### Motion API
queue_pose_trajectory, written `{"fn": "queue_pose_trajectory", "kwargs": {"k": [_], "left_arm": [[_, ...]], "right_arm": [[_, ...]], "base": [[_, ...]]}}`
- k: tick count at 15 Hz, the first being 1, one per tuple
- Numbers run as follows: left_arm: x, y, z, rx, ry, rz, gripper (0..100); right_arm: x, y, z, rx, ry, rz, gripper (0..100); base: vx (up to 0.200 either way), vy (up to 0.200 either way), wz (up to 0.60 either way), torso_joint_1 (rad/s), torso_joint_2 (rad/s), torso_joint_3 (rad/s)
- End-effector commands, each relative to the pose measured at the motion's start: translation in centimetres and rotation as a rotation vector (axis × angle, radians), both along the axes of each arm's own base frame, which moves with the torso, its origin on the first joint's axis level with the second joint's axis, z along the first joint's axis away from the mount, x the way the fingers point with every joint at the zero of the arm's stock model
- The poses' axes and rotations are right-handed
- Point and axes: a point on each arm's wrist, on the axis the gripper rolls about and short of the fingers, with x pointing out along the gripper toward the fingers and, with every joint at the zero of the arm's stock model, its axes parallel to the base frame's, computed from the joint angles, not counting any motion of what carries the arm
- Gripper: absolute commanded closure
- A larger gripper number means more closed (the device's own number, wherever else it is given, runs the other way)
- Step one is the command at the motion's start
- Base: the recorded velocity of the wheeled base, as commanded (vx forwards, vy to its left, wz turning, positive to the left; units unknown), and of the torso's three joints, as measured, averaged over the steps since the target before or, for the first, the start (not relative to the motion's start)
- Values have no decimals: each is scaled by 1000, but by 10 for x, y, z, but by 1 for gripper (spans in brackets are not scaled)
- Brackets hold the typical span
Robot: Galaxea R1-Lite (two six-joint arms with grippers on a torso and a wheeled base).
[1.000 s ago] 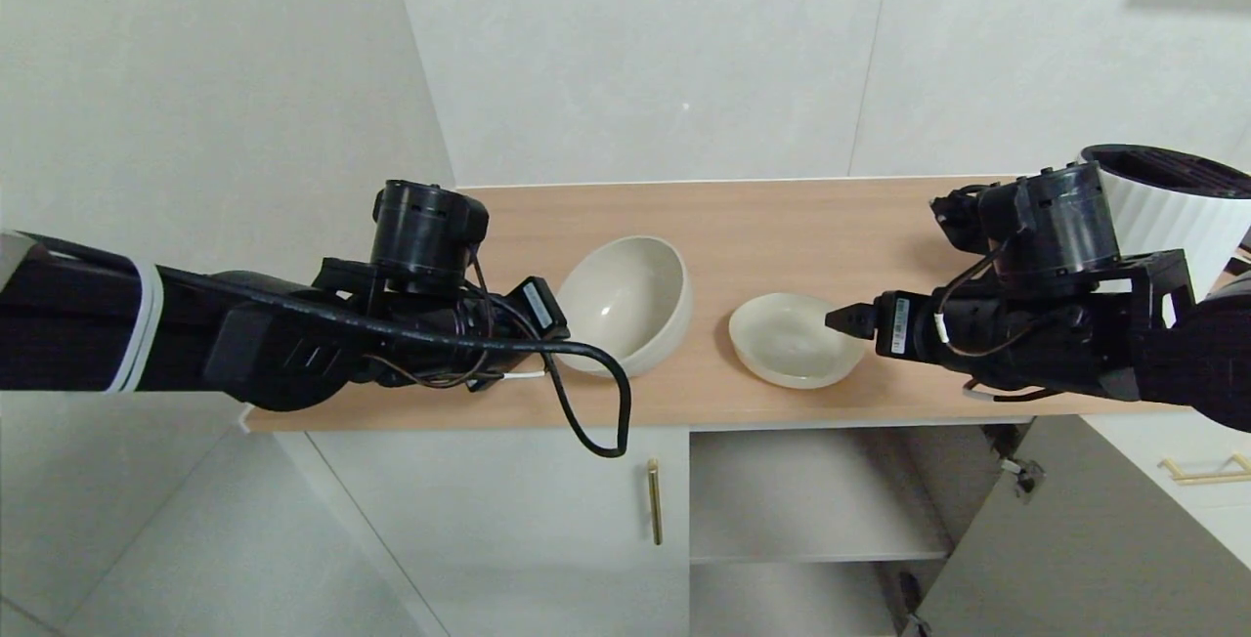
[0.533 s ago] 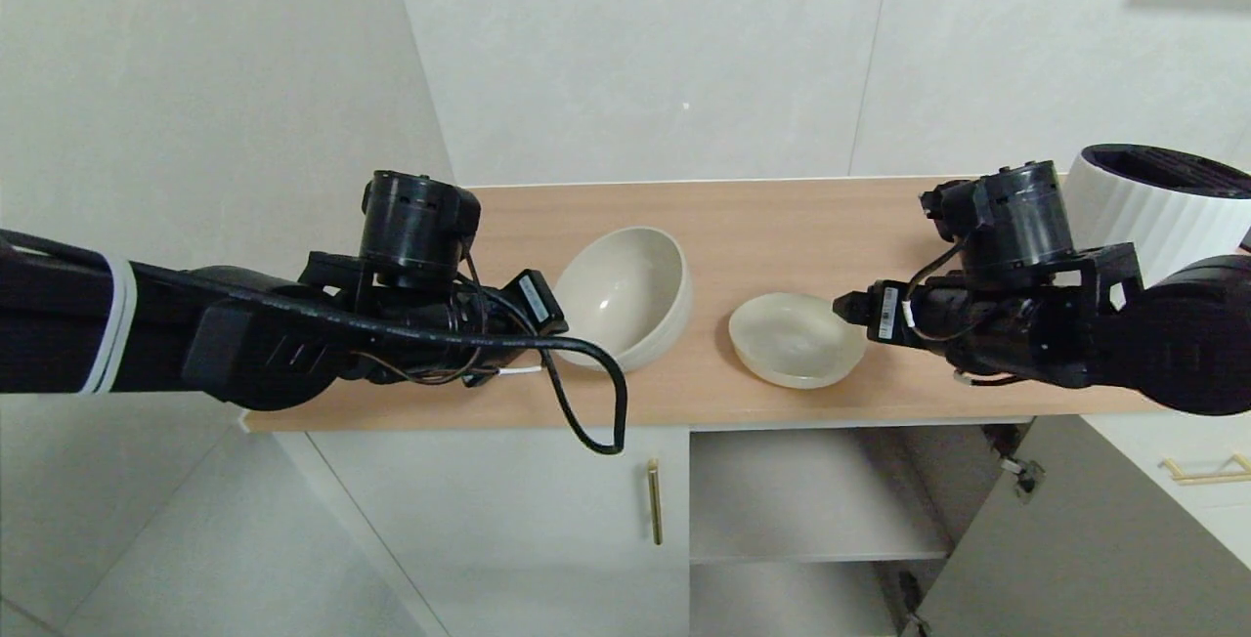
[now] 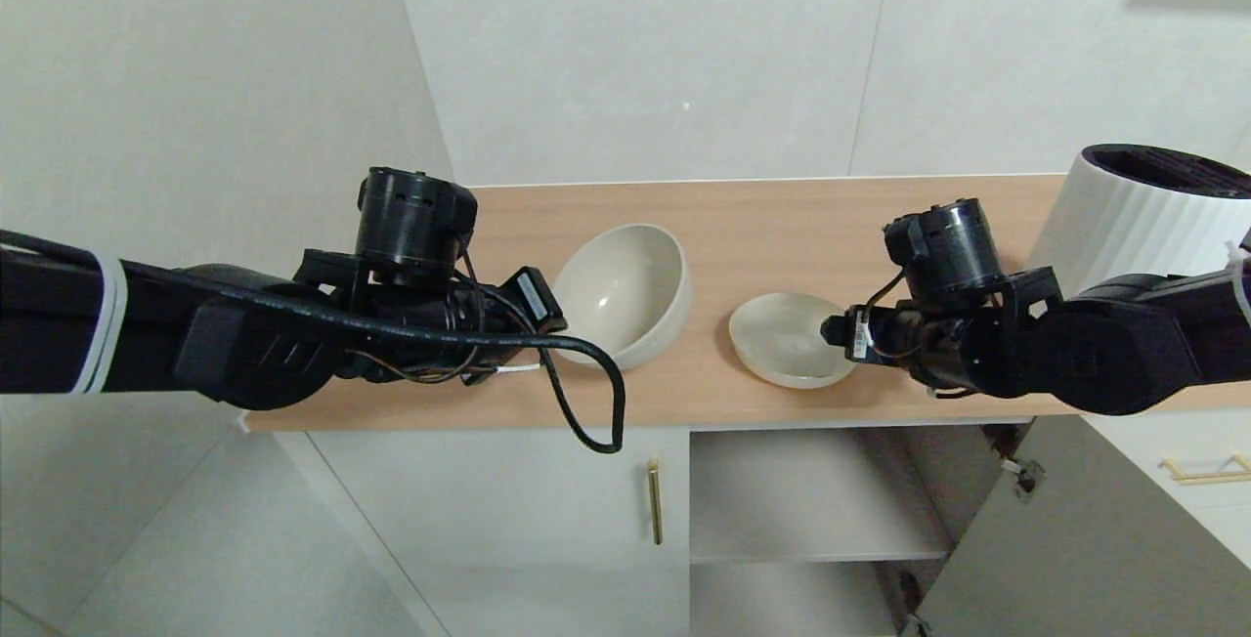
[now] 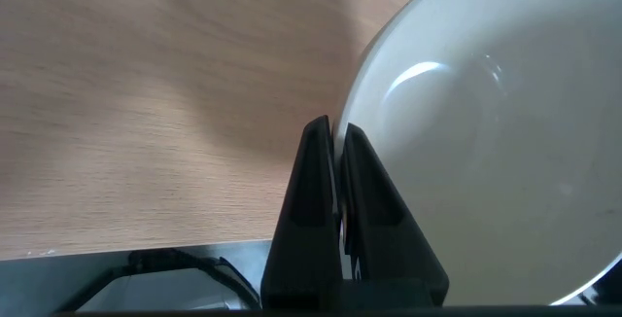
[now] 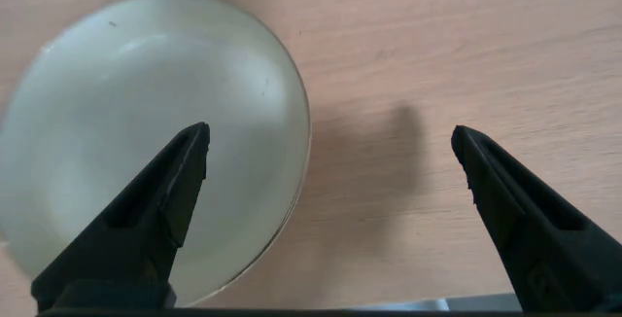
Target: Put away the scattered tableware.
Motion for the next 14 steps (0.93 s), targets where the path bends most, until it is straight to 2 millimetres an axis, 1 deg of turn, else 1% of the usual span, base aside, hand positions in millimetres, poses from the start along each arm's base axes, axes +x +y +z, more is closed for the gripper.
{"fn": "queue_pose_trajectory", "kwargs": {"k": [1,3,7,8,14], "left_arm": [[-1,0,1,-4,-1,-2,100],[-2,-3,2,-14,1,-3,100],[-4,-3,5,-20,-6,-5,100],[-4,-2,5,-20,-6,-4,100],[-5,-2,6,-22,-9,-7,100]], "right_arm": [[5,3,-10,-13,24,0,0],[8,5,-13,-12,28,-2,0],[8,5,-12,-10,23,-3,0],[8,5,-12,-10,23,-3,100],[4,8,-10,-3,20,8,100]], "base": [[0,0,0,0,0,0],[0,0,0,0,0,0],[0,0,0,0,0,0],[0,0,0,0,0,0],[0,0,0,0,0,0]]}}
